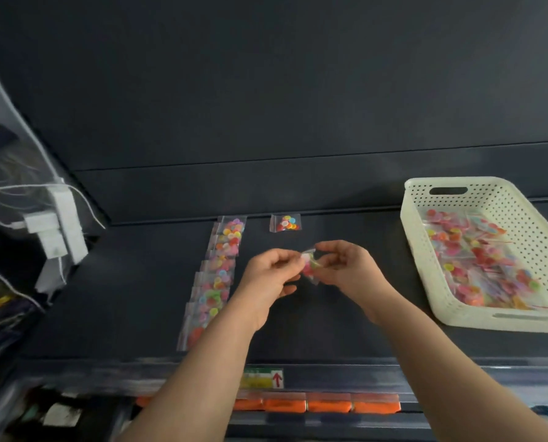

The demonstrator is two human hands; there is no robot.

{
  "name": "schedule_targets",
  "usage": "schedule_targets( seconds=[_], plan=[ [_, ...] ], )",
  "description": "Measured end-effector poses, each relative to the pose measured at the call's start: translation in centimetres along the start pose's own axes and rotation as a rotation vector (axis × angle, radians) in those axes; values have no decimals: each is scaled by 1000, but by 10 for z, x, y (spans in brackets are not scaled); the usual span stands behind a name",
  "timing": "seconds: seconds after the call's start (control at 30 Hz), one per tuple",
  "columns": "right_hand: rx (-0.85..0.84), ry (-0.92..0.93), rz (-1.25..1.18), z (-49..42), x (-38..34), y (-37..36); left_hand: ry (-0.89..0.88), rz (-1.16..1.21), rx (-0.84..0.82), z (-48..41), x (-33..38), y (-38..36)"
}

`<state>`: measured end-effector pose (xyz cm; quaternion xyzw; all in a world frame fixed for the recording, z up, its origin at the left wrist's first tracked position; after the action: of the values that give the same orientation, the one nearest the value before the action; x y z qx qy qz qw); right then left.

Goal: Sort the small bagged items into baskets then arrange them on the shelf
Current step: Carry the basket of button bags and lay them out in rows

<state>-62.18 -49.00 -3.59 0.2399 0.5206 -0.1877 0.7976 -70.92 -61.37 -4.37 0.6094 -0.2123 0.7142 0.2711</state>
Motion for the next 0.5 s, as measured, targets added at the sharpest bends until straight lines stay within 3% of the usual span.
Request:
schedule_targets(
  seconds=[0.1,0.2,0.37,0.5],
  plan=[
    [-111,-44,103,2,6,-20,-55,-94,26,-2,4,12],
    [-207,-64,17,5,5,-33,-110,-215,46,-8,12,20],
    [-72,-135,-210,-6,13,-23,7,-95,-13,-8,2,17],
    [-43,-100,-193,-9,14,-16,24,-205,-52,-9,-4,12]
  ],
)
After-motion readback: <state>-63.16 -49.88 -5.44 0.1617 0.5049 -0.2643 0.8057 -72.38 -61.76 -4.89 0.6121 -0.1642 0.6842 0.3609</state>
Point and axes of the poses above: each hand's wrist, its own z-axis away from the middle knuckle, its own y-axis out of the back of the hand, x = y × z, the point moved 9 cm from there along -z, towards the middle knuckle, and after that the axes turned 10 degrees about -y, right-handed, at the moved point
